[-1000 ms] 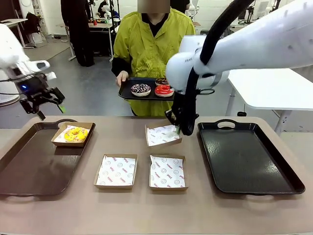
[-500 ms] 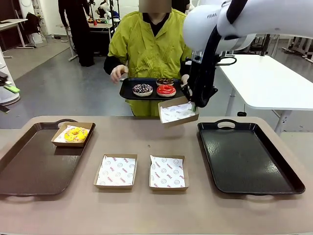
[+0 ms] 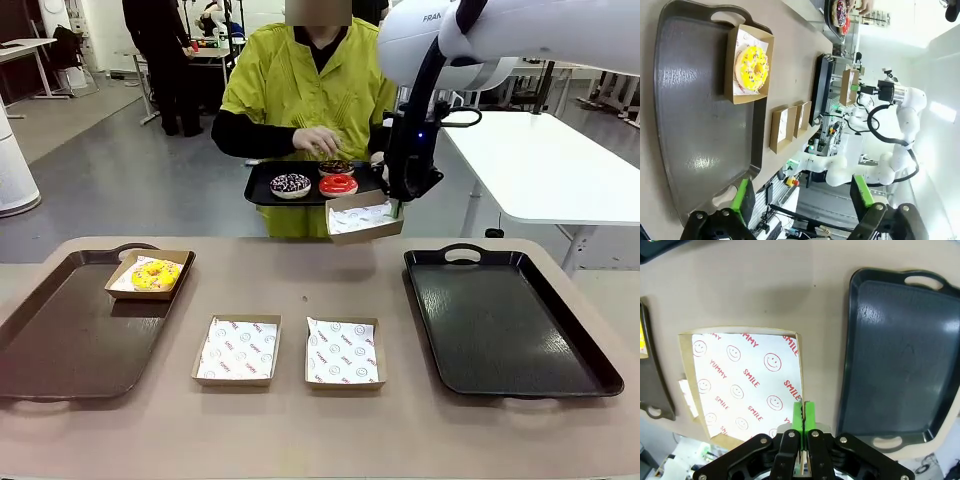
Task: Individually package the donuts and arrange them on the tray.
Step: Place the picked Paper togo box on the Handle tray while simultaneously picking up another Paper togo box from the table with the other hand.
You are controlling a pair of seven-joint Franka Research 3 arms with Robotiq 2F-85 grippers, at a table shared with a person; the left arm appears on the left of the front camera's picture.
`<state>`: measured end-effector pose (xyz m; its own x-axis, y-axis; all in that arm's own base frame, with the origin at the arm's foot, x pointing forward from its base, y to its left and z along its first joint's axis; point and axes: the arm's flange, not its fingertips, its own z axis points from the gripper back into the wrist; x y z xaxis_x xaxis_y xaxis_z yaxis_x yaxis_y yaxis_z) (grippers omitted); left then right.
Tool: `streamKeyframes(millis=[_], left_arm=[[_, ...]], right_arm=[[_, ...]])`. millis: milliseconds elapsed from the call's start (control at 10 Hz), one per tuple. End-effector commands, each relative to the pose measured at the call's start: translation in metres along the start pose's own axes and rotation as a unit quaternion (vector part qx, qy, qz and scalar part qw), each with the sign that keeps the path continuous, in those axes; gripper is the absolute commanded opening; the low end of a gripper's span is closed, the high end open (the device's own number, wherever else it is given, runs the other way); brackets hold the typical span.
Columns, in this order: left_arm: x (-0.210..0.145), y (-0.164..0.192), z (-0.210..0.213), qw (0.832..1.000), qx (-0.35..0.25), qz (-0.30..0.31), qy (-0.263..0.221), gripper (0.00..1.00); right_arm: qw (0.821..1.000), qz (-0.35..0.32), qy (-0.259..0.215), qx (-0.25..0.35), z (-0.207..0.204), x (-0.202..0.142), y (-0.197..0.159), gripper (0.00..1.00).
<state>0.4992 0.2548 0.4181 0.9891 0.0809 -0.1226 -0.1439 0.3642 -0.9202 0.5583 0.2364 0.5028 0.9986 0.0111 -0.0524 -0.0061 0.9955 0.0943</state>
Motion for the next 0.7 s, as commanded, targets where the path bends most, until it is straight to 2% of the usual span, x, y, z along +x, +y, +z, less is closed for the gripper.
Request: streamKeyframes(millis=[0, 100, 600], left_arm=[[0.0002, -0.0065, 0.0049, 1.000, -0.011, -0.001, -0.017, 1.00], [0.0000, 0.0000, 0.0000, 1.000, 0.000, 0.000, 0.000, 1.00], [0.0000, 0.0000, 0.0000, 1.000, 0.000, 0.000, 0.000, 1.00]], right_arm=[[1.000, -0.011, 0.015, 0.007, 0.0006, 0.0065, 0.0036, 0.00], [1.000, 0.000, 0.000, 0.000, 0.0000, 0.0000, 0.0000, 0.00], [1.000, 0.000, 0.000, 0.000, 0.0000, 0.0000, 0.0000, 0.00]])
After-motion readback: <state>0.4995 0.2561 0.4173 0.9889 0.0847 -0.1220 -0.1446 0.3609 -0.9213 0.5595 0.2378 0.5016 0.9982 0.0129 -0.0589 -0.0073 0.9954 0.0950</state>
